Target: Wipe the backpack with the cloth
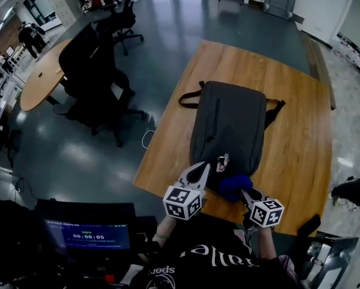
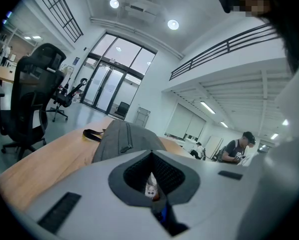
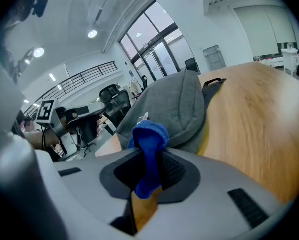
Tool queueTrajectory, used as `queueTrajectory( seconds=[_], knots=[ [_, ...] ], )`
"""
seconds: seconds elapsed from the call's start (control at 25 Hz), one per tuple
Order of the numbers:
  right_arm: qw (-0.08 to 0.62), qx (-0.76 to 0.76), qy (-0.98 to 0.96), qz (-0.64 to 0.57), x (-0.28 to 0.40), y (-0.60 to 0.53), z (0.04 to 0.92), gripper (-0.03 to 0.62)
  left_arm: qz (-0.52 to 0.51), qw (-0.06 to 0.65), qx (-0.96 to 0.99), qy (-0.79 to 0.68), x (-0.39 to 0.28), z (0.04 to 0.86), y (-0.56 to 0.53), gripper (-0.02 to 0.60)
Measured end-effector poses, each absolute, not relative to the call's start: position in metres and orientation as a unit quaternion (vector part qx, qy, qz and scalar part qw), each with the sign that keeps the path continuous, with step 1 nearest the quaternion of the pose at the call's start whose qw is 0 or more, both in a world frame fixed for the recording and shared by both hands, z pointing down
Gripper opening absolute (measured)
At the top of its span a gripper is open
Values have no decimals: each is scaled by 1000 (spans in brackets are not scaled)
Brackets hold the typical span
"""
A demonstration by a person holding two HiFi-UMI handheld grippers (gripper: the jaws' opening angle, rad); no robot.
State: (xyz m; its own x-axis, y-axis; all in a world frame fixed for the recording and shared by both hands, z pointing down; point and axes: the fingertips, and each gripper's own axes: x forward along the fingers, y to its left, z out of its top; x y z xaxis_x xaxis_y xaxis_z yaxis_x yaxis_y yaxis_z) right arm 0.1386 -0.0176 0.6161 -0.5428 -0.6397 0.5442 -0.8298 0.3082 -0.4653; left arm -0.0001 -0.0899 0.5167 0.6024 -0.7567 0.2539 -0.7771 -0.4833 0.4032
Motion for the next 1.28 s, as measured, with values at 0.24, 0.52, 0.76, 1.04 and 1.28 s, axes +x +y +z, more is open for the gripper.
queueTrajectory(
  seconds=[0.24, 0.52, 0.76, 1.04, 1.28],
  knots=[
    [124, 479, -785, 373, 191, -22, 623, 55, 32, 240, 866, -438, 34, 520, -96, -2],
    [130, 496, -770, 379, 235, -19, 635, 55, 42, 235, 859, -453, 44, 525, -102, -2],
    [147, 472, -780, 383, 232, -30, 641, 55, 46, 237, 851, -467, 37, 527, -114, -2],
    [166, 466, -792, 358, 231, -87, 642, 55, 52, 241, 845, -475, 22, 532, -124, -2],
    [215, 464, -802, 307, 246, -133, 639, 55, 58, 245, 842, -477, 17, 538, -122, -2]
  ],
)
